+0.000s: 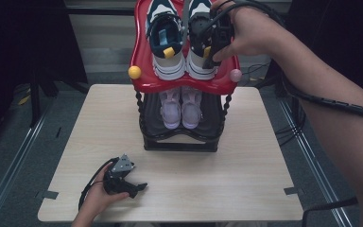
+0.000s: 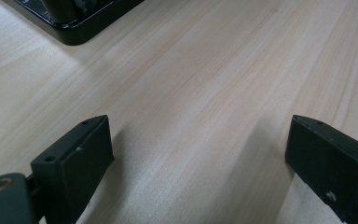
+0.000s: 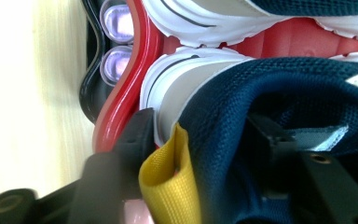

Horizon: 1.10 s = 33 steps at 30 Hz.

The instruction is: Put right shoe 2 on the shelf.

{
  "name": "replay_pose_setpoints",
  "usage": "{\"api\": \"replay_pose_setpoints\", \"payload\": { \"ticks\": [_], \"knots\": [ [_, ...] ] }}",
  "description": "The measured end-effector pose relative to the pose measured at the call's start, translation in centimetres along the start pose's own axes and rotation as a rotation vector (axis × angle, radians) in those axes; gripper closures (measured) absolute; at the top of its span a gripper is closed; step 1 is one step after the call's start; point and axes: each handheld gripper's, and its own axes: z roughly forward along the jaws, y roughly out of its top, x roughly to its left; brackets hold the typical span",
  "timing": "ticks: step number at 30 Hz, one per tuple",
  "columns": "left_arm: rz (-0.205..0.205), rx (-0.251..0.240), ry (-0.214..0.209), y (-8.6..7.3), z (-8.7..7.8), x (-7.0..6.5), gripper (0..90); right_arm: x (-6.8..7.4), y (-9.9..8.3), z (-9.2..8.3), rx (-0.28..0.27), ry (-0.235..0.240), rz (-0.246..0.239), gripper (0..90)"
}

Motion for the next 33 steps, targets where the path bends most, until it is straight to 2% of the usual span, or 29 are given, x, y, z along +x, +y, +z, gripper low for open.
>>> {"api": "replay_pose_setpoints", "payload": {
  "ticks": [2, 3, 4, 7, 8, 10, 13, 15, 17, 20, 26, 33],
  "knots": [
    [0.000, 0.000, 0.000, 0.0, 0.0, 0.0, 7.0, 0.0, -0.1, 0.0, -0.011, 0.008, 0.024, 39.3],
    [0.000, 0.000, 0.000, 0.0, 0.0, 0.0, 7.0, 0.0, -0.1, 0.0, -0.011, 0.008, 0.024, 39.3],
    [0.000, 0.000, 0.000, 0.0, 0.0, 0.0, 7.0, 0.0, -0.2, -0.1, -0.012, 0.015, 0.052, 37.5],
    [0.000, 0.000, 0.000, 0.0, 0.0, 0.0, 7.0, -0.1, -0.3, -0.3, -0.030, 0.015, 0.068, 33.7],
    [0.000, 0.000, 0.000, 0.0, 0.0, 0.0, 6.9, -0.1, -0.4, -0.4, -0.028, 0.021, 0.089, 32.1],
    [-0.001, 0.001, 0.000, 0.0, 0.0, 0.0, 6.9, -0.2, -0.5, -0.6, -0.040, 0.024, 0.099, 31.3],
    [0.000, 0.000, 0.000, 0.0, 0.0, 0.0, 7.0, -0.2, -0.8, -1.0, -0.069, 0.038, 0.139, 29.5],
    [-0.008, -0.007, -0.002, 0.0, 0.0, 0.0, 7.0, -0.2, -0.9, -1.2, -0.074, 0.034, 0.142, 28.9],
    [0.001, 0.001, 0.000, 0.0, 0.0, 0.0, 7.0, -0.2, -1.1, -1.6, -0.092, 0.046, 0.159, 28.0],
    [-0.008, -0.006, 0.001, 0.0, 0.0, 0.0, 7.0, -0.2, -1.3, -2.0, -0.099, 0.061, 0.180, 27.2],
    [0.001, 0.001, 0.000, 0.0, 0.0, 0.0, 6.9, -0.1, -1.8, -2.7, -0.108, 0.066, 0.186, 26.1],
    [-0.008, -0.006, 0.001, 0.0, 0.0, 0.0, 6.9, 0.3, -2.6, -3.3, -0.101, 0.072, 0.204, 25.3]
  ]
}}
